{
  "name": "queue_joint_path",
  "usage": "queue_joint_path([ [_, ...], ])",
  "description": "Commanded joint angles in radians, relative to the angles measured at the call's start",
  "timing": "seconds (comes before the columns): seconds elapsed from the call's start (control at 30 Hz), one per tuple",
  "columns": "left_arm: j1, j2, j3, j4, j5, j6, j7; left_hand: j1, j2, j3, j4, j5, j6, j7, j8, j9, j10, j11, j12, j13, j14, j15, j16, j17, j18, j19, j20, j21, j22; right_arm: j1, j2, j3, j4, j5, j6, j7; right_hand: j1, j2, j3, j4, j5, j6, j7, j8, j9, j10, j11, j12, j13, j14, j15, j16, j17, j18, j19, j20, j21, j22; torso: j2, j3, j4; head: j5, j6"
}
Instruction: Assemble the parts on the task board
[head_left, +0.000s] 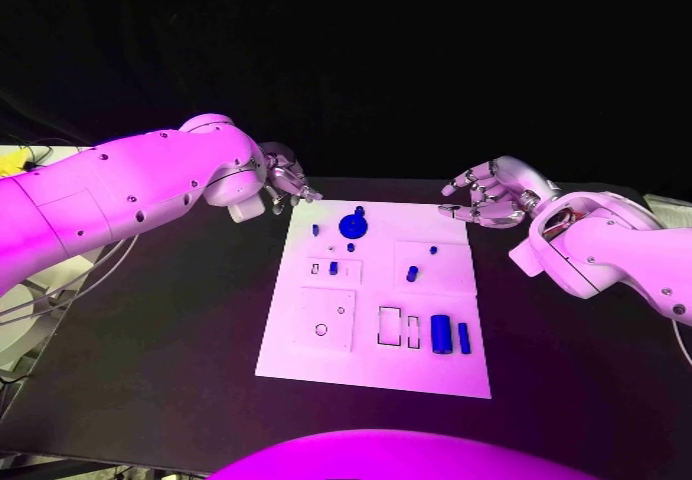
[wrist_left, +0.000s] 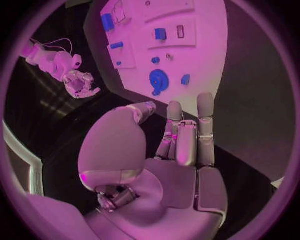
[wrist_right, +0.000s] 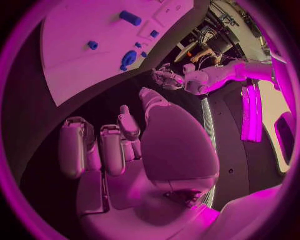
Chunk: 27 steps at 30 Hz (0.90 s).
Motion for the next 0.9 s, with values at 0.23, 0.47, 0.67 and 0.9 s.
queue_joint_path([
  [0.23, 0.001, 0.09, -0.019, -0.135, -0.061, 0.131, 0.003, -0.057, 0.006, -0.04, -0.001, -0.007, 0.025, -0.005, 0.006, -0.018, 0.004, 0.002, 0.008, -0.006, 0.009, 0.003, 0.014, 0.015, 0.005, 0.018, -0.001, 0.009, 0.013, -0.001, 0.001, 0.0, 0.003, -0.007, 0.006, 0.01, -0.009, -0.002, 0.007, 0.001, 0.003, -0.007, 0.001, 0.006, -0.001, -0.005, 0.0, -0.004, -0.001, 0.055, 0.001, -0.007, 0.131, 0.016, 0.032, 0.0, -0.005, 0.196, 0.008, -0.0027, -0.005, 0.003, 0.006],
  [0.47, 0.001, 0.127, -0.025, -0.193, -0.072, 0.144, 0.0, -0.075, 0.014, -0.058, -0.001, -0.006, 0.037, -0.01, 0.017, -0.02, 0.006, -0.001, 0.012, -0.008, 0.014, 0.0, 0.022, 0.03, 0.002, 0.029, -0.002, 0.02, 0.033, 0.0, 0.002, 0.0, 0.005, -0.007, 0.006, 0.01, -0.009, -0.002, 0.007, 0.001, 0.003, -0.007, 0.001, 0.006, -0.001, -0.005, 0.0, -0.004, -0.001, 0.055, 0.001, -0.007, 0.131, 0.016, 0.032, 0.0, -0.005, 0.196, 0.014, -0.003, -0.007, 0.007, 0.009],
  [0.67, 0.001, 0.142, -0.026, -0.219, -0.079, 0.159, -0.003, -0.084, 0.019, -0.068, -0.001, -0.006, 0.044, -0.014, 0.025, -0.02, 0.01, -0.004, 0.017, -0.008, 0.019, -0.002, 0.028, 0.041, -0.001, 0.04, -0.004, 0.03, 0.051, 0.0, 0.001, 0.0, 0.008, -0.007, 0.006, 0.01, -0.009, -0.002, 0.007, 0.001, 0.003, -0.007, 0.001, 0.006, -0.001, -0.005, 0.0, -0.004, -0.001, 0.055, 0.001, -0.007, 0.131, 0.016, 0.032, 0.0, -0.005, 0.196, 0.013, -0.0038, -0.0062, 0.007, 0.007],
  [0.9, 0.0, 0.154, -0.034, -0.241, -0.081, 0.206, -0.009, -0.086, 0.02, -0.071, -0.001, -0.006, 0.045, -0.014, 0.027, -0.02, 0.01, -0.005, 0.018, -0.008, 0.018, -0.003, 0.028, 0.039, -0.001, 0.039, -0.004, 0.03, 0.051, 0.0, 0.001, 0.0, 0.01, -0.007, 0.005, 0.01, -0.009, -0.002, 0.007, 0.001, 0.003, -0.007, 0.001, 0.006, -0.001, -0.005, 0.0, -0.004, -0.001, 0.055, 0.001, -0.007, 0.131, 0.016, 0.032, 0.0, -0.005, 0.196, 0.012, -0.0035, -0.0061, 0.007, 0.004],
])
